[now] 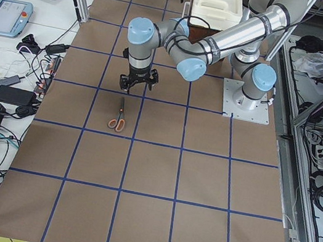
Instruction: Place scissors in drawer with both arms
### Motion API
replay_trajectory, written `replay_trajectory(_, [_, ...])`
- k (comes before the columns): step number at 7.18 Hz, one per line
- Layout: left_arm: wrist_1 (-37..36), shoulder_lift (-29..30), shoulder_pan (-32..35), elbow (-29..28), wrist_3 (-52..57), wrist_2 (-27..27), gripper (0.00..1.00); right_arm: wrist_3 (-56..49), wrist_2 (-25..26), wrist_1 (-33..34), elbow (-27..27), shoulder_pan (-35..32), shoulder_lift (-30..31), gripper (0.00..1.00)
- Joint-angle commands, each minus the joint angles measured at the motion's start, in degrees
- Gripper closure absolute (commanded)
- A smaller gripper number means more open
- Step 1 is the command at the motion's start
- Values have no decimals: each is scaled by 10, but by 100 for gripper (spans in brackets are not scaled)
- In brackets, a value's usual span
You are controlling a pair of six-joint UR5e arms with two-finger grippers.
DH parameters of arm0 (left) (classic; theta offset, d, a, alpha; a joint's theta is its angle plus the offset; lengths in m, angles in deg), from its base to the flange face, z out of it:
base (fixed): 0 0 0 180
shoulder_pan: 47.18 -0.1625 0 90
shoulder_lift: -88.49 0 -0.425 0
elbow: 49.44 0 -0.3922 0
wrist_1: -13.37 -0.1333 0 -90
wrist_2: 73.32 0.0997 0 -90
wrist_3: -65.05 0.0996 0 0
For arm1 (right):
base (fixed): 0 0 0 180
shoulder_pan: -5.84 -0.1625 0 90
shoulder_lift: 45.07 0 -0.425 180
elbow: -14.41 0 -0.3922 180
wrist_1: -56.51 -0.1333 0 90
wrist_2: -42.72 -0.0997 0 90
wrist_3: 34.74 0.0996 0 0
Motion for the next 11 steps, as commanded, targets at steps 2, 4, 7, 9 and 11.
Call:
replay_trajectory(2, [-75,94,-22,-1,204,-5,0,-132,19,2,15,-6,-19,0])
replay_trajectory(4, [-81,145,-4,-1,148,-5,0,-146,56,-1,13,-9,-26,0])
replay_trajectory(7, [-113,173,30,-17,42,5,0,-145,52,-5,16,-12,-27,0])
replay_trajectory(9, [-139,187,33,-21,40,18,0,-142,52,-5,25,-26,-27,0])
replay_trajectory(11, [-159,194,40,-20,60,14,0,-143,52,-4,38,-28,-27,0])
